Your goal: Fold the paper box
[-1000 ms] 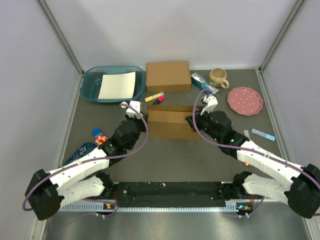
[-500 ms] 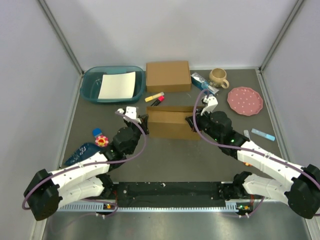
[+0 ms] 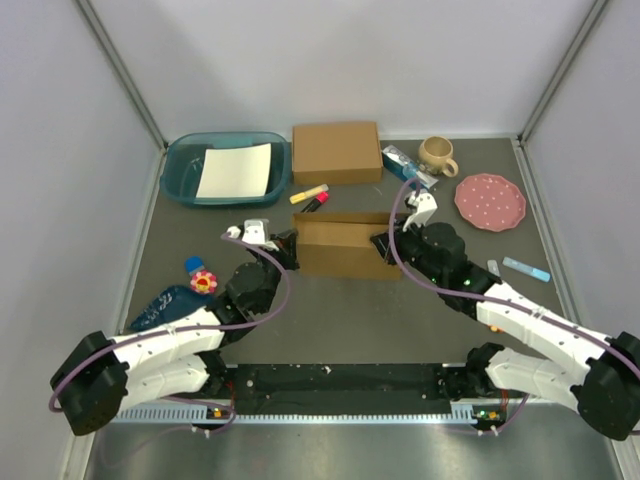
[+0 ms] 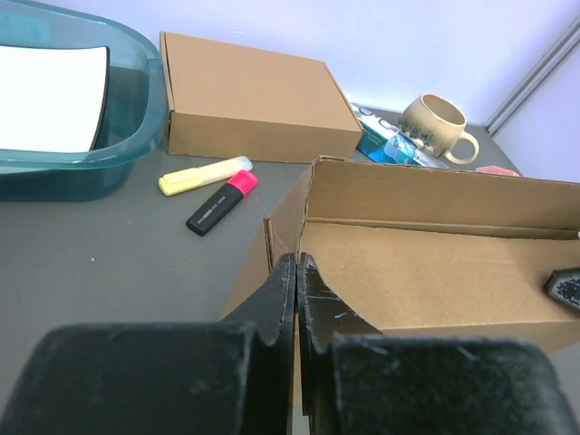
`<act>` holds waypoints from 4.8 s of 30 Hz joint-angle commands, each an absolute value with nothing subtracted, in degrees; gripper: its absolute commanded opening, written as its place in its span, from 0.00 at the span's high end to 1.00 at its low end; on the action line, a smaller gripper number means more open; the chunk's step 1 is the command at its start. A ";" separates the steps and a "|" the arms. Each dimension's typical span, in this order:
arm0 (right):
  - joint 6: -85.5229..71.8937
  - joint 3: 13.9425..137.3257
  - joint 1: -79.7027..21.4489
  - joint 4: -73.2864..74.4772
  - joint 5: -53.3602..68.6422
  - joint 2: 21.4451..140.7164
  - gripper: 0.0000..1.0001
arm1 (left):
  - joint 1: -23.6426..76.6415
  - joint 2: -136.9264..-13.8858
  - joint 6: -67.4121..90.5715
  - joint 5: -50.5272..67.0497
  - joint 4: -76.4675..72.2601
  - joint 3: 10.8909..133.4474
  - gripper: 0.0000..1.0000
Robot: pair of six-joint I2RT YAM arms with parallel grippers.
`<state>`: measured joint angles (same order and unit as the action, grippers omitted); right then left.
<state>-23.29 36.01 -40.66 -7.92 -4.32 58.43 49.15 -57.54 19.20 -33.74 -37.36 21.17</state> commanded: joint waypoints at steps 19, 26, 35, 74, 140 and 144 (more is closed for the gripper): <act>-23.73 50.09 -41.31 14.66 -2.89 45.80 0.58 | 49.57 -62.40 19.25 -36.65 -21.53 18.89 1.00; -18.55 50.89 -41.22 21.71 -17.90 43.15 0.60 | 49.75 -62.76 18.55 -36.47 -21.44 19.60 1.00; -18.81 46.50 -39.64 18.64 -19.78 48.07 0.60 | 49.92 -62.67 18.46 -36.39 -21.62 19.60 1.00; -21.53 37.01 -34.28 9.67 -15.56 52.21 1.00 | 50.98 -62.49 19.07 -35.77 -22.59 20.04 1.00; -24.08 35.95 -34.28 11.87 -15.47 53.79 1.00 | 42.63 -48.96 21.71 -23.20 -7.47 37.00 0.61; -24.17 35.95 -34.28 11.86 -15.38 53.79 1.00 | 42.45 -47.90 21.36 -23.47 -7.29 37.44 0.60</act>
